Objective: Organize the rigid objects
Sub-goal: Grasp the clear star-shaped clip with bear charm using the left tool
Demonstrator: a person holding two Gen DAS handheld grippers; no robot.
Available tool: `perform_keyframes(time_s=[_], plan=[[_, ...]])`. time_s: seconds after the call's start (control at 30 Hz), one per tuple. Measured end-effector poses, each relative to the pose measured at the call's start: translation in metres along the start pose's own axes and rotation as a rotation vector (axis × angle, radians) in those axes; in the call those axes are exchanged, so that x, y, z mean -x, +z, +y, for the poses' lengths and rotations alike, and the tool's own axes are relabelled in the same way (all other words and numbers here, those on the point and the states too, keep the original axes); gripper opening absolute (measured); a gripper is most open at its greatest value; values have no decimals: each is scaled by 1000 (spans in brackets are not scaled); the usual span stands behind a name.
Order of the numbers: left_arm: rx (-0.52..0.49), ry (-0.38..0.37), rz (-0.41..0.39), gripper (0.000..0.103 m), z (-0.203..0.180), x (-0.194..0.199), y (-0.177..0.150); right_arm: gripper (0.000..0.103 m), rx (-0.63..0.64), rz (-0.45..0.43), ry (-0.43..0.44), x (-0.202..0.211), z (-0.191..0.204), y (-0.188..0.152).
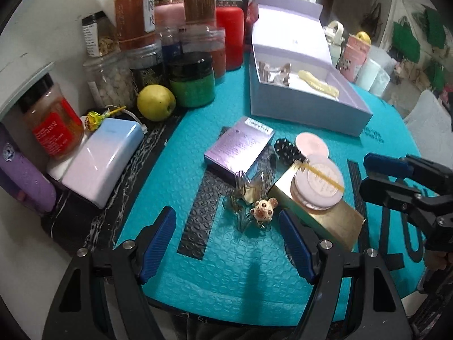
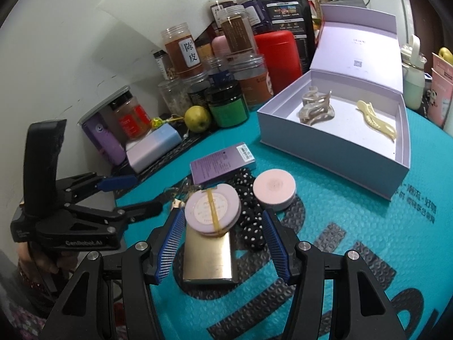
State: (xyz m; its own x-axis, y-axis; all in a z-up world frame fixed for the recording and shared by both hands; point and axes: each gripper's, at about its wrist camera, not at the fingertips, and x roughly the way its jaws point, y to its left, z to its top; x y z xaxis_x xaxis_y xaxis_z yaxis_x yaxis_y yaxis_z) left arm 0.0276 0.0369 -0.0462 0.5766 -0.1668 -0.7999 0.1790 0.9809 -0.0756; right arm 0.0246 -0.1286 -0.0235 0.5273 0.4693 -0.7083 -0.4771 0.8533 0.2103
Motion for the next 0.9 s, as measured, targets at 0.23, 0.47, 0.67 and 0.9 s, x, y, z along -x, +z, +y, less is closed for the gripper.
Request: perform_keyframes(time_s=[0.23,0.47,0.67,0.9], plan=[[-8,-34,50,75,2,-26,0,62,12,13,-3,-7,3,-5],[-58,-39,47,75,-6,-40,3,62,-24,33,21,-13,-4,-4],[-48,-81,29,65,-3,-49,11,62,-38,41,28,-18,-8,-4],[-73,-76,-7,36,-10,-45,9,62,-28,29,6,-19,-10,-2]])
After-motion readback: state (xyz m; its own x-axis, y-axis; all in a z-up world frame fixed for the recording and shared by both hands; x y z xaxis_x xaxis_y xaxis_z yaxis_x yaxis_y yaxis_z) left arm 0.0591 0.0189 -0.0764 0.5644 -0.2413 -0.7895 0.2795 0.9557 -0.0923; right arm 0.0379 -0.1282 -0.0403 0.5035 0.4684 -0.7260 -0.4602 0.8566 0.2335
